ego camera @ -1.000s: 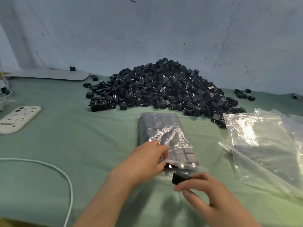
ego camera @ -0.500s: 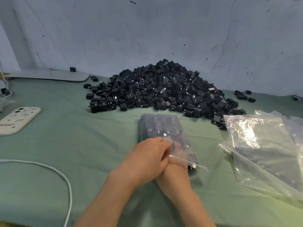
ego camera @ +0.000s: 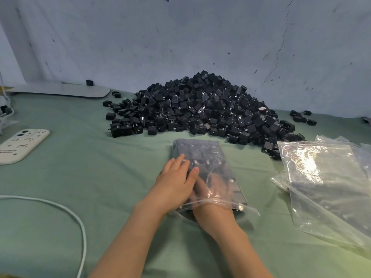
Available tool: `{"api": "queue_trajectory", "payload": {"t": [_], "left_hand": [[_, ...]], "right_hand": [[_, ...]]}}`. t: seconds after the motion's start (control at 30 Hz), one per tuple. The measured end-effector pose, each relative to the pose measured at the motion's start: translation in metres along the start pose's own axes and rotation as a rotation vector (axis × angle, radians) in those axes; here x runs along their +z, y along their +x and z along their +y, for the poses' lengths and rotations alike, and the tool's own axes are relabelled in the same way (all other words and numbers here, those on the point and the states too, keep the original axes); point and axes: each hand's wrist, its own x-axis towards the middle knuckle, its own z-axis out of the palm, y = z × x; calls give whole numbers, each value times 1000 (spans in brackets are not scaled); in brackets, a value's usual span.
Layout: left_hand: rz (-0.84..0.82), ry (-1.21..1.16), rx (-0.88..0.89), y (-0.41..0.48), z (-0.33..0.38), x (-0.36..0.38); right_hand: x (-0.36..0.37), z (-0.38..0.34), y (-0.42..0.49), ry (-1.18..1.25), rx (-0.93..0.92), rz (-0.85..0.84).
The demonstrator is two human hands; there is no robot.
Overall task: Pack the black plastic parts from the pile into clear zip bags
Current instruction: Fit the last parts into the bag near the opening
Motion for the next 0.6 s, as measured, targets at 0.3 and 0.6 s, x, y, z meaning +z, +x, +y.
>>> {"api": "queue_trajectory", "payload": {"t": [0.3,0.6], "left_hand": [[-50,91,-11,3,-4,8],[-53,71,-12,4,-3,6]], "right_hand": [[-3,0,4,23,22,21],[-1,1,6,19,14,32]]}}
